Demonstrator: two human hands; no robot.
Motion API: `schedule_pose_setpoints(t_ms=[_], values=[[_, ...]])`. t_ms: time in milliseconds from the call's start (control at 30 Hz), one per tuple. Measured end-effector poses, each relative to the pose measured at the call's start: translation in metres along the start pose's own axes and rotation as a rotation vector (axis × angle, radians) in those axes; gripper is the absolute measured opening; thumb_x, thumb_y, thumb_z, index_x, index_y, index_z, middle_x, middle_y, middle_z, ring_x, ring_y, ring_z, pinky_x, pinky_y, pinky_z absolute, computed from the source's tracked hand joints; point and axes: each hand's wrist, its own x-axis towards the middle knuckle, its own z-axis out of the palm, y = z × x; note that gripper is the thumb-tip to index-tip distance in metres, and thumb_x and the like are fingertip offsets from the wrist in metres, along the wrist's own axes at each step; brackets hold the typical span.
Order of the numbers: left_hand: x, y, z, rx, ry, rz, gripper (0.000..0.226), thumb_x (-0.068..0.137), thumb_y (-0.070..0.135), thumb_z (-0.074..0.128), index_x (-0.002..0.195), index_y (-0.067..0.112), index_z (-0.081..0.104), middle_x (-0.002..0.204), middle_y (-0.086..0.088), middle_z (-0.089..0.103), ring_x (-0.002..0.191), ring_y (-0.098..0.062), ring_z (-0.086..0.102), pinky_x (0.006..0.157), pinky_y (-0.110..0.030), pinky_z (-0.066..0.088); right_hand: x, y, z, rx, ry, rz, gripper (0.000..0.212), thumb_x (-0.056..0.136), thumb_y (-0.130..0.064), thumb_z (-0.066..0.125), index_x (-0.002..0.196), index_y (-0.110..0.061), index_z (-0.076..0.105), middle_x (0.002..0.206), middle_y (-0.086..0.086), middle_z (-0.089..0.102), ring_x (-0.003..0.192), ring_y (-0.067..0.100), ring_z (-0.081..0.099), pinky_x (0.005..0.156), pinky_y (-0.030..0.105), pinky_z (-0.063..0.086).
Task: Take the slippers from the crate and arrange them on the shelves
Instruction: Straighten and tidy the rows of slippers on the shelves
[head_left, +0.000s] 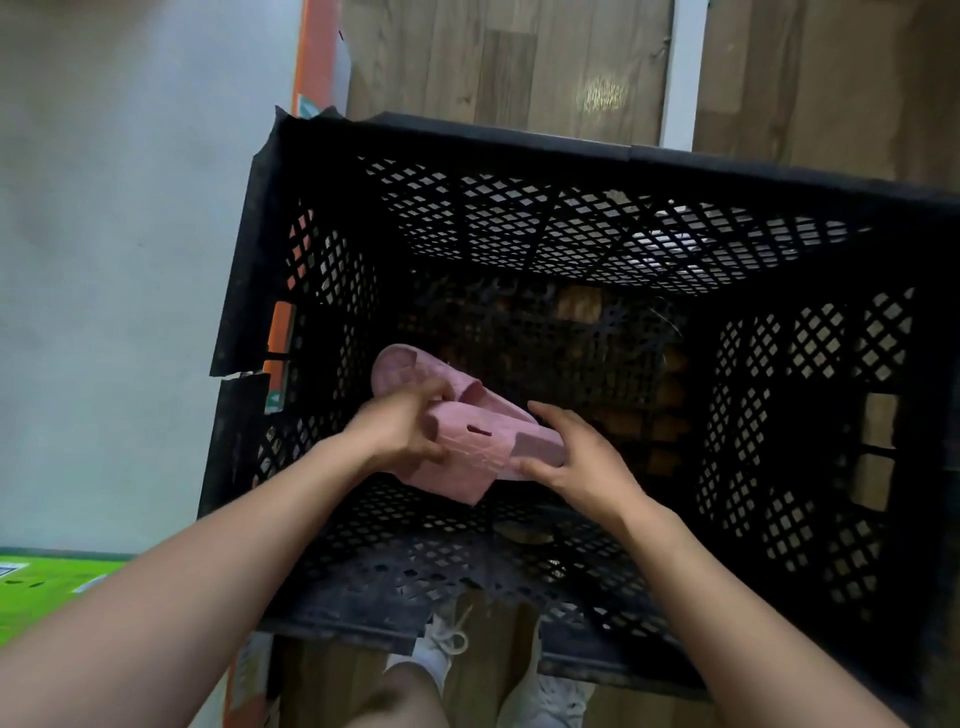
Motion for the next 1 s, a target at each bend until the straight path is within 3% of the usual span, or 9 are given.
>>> schedule_pose_setpoints(t_ms=[100,200,300,400,500,600,733,833,1000], values=[[-0.006,0.018,0.003,0.013,0.033,0.081,0.062,0.064,0.029,0.078,0.118,0.035,0.048,0.095,0.006,0.064,0.084,-0.013,0.060,0.065,-0.027,0.047,-0.004,-0.002,0.000,-0.008,-0.079,-0.054,0.085,0.070,-0.050,0.074,0.141,-0.027,0.034,0.144,-0.004,0.039,0.130,0.015,0.036,0.104,0.030,0.032],[-0.007,0.034,0.003,-0.028,0.052,0.176,0.063,0.061,0.032,0.075,0.118,0.030,0.050,0.099,0.002,0.066,0.090,-0.016,0.061,0.074,-0.034,0.051,0.000,-0.001,-0.003,-0.085,-0.032,-0.081,0.089,0.067,-0.050,0.075,0.141,-0.026,0.034,0.138,-0.003,0.045,0.127,0.017,0.039,0.105,0.034,0.033],[-0.006,0.044,0.009,-0.046,0.124,0.236,0.056,0.061,0.032,0.073,0.113,0.026,0.052,0.103,0.002,0.064,0.095,-0.018,0.059,0.079,-0.039,0.049,0.004,0.001,-0.009,-0.095,0.056,-0.099,0.073,0.066,-0.043,0.075,0.130,-0.026,0.045,0.118,-0.001,0.054,0.110,0.019,0.050,0.093,0.036,0.041],[-0.002,0.052,0.021,-0.155,0.315,0.281,0.065,0.063,0.024,0.074,0.124,0.019,0.052,0.122,-0.001,0.056,0.114,-0.020,0.051,0.097,-0.036,0.041,0.007,0.009,-0.018,-0.099,0.150,-0.062,0.051,0.070,-0.037,0.072,0.114,-0.025,0.052,0.104,-0.004,0.055,0.097,0.018,0.053,0.075,0.032,0.040],[-0.001,0.051,0.030,-0.512,0.459,0.085,0.092,0.060,0.021,0.085,0.139,0.019,0.038,0.134,0.003,0.041,0.127,-0.011,0.036,0.106,-0.026,0.030,0.008,0.023,-0.027,0.113,0.237,0.055,0.040,0.070,-0.036,0.075,0.101,-0.024,0.052,0.096,-0.004,0.059,0.087,0.017,0.056,0.069,0.033,0.043],[-0.002,0.035,0.035,-0.723,0.420,-0.150,0.100,0.062,0.030,0.084,0.144,0.023,0.027,0.146,-0.001,0.033,0.134,-0.011,0.029,0.110,-0.034,0.031,0.006,0.039,-0.041,0.254,0.323,0.124,0.037,0.071,-0.030,0.077,0.098,-0.021,0.053,0.090,-0.002,0.062,0.083,0.019,0.058,0.069,0.035,0.045],[0.003,0.009,0.041,-0.838,0.404,-0.412,0.088,0.071,0.017,0.079,0.142,0.011,0.029,0.140,-0.010,0.044,0.122,-0.019,0.046,0.090,-0.025,0.039,0.004,0.059,-0.055,0.282,0.382,0.192,0.042,0.074,-0.034,0.074,0.106,-0.017,0.053,0.091,-0.001,0.062,0.081,0.016,0.058,0.061,0.030,0.044],[0.015,-0.005,0.049,-1.084,0.379,-0.714,0.084,0.080,0.021,0.071,0.145,0.005,0.021,0.144,-0.015,0.038,0.129,-0.029,0.040,0.091,-0.032,0.037,0.009,0.069,-0.055,0.373,0.401,0.261,0.049,0.073,-0.038,0.073,0.112,-0.018,0.053,0.095,-0.005,0.062,0.088,0.015,0.059,0.074,0.033,0.049],[0.040,-0.014,0.055,-1.380,0.218,-0.780,0.060,0.081,0.041,0.067,0.129,0.011,0.049,0.131,-0.010,0.053,0.121,-0.028,0.048,0.094,-0.043,0.038,0.025,0.073,-0.050,0.427,0.377,0.253,0.038,0.073,-0.037,0.075,0.101,-0.018,0.055,0.091,-0.005,0.062,0.085,0.013,0.060,0.072,0.030,0.050]])
